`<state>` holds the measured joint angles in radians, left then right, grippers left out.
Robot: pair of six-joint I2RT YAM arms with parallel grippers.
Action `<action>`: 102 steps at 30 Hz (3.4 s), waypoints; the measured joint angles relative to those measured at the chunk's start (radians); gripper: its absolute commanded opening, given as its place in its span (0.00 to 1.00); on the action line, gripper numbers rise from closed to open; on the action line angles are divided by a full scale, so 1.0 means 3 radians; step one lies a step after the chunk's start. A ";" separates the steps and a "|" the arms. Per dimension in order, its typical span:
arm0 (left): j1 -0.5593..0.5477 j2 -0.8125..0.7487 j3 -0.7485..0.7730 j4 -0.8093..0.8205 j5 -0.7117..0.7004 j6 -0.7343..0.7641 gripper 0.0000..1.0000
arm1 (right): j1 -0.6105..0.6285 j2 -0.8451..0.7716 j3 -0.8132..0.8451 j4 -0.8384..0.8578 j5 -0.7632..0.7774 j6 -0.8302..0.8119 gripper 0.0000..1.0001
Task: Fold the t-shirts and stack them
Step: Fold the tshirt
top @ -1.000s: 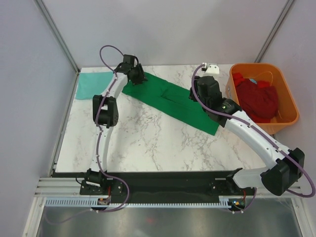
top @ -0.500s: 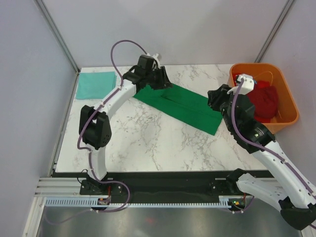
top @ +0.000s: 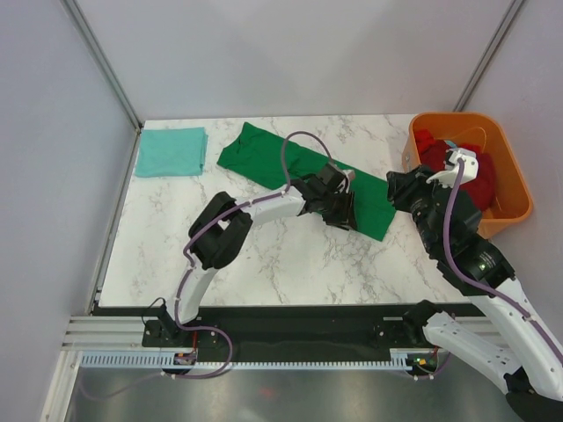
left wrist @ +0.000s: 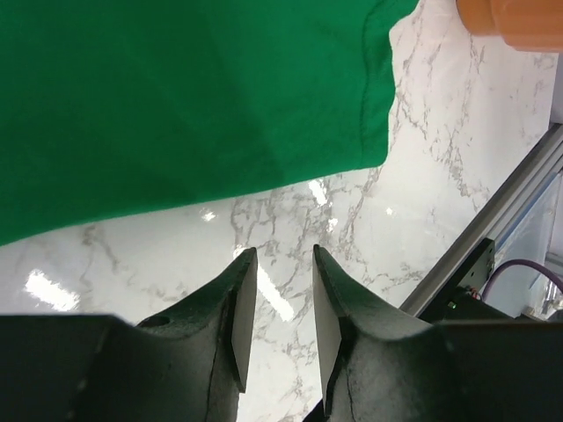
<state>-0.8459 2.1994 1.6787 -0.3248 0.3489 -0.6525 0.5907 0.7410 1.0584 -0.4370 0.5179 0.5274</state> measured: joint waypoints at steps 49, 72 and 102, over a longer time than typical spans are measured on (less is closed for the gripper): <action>-0.0154 -0.0512 -0.1270 0.0641 -0.0441 -0.0156 0.12 | 0.0000 0.0047 0.0084 -0.0240 0.0149 -0.0075 0.40; 0.0132 -0.2679 -0.3124 -0.0314 -0.1041 -0.0399 0.39 | -0.0167 0.2541 0.0427 0.0132 -0.1699 -0.0470 0.46; 0.2139 -0.0244 -0.0243 -0.0532 -0.0881 0.0315 0.39 | -0.0690 0.6130 0.3717 0.0716 -0.2453 -0.0910 0.62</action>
<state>-0.2043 2.1262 1.6058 -0.4843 0.0845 -0.5579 0.3836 2.5801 2.1735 -0.2222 -0.2180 0.2543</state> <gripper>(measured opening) 0.382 0.605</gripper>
